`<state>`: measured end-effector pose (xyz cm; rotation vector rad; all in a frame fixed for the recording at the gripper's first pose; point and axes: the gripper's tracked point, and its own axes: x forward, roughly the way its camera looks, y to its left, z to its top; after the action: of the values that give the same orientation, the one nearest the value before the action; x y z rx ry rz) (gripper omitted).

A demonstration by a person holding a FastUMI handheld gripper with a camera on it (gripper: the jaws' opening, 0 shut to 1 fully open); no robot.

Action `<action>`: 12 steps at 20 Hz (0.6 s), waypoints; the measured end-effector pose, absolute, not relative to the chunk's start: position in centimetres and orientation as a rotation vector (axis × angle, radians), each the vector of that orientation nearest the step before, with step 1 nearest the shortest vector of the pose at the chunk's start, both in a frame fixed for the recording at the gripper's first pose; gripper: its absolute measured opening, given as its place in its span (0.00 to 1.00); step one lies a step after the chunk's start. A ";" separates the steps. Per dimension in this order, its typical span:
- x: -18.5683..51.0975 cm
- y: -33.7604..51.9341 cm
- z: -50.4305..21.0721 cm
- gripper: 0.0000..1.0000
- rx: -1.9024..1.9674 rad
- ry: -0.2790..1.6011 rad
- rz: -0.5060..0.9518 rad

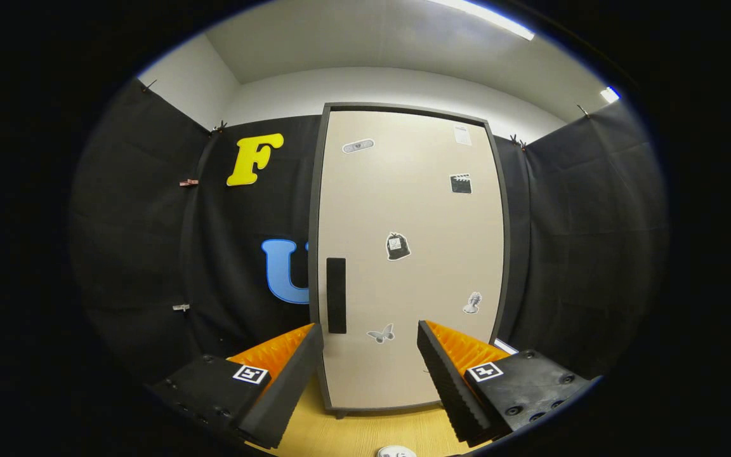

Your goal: Open the shoe cabinet door, grab the shoes and put them into the shoe cabinet, then close the shoe cabinet door.

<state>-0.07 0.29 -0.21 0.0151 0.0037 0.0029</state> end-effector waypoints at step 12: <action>0.3 0.8 -0.9 0.98 0.012 0.023 0.002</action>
<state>0.28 0.76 -0.89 0.0121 0.0232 0.0017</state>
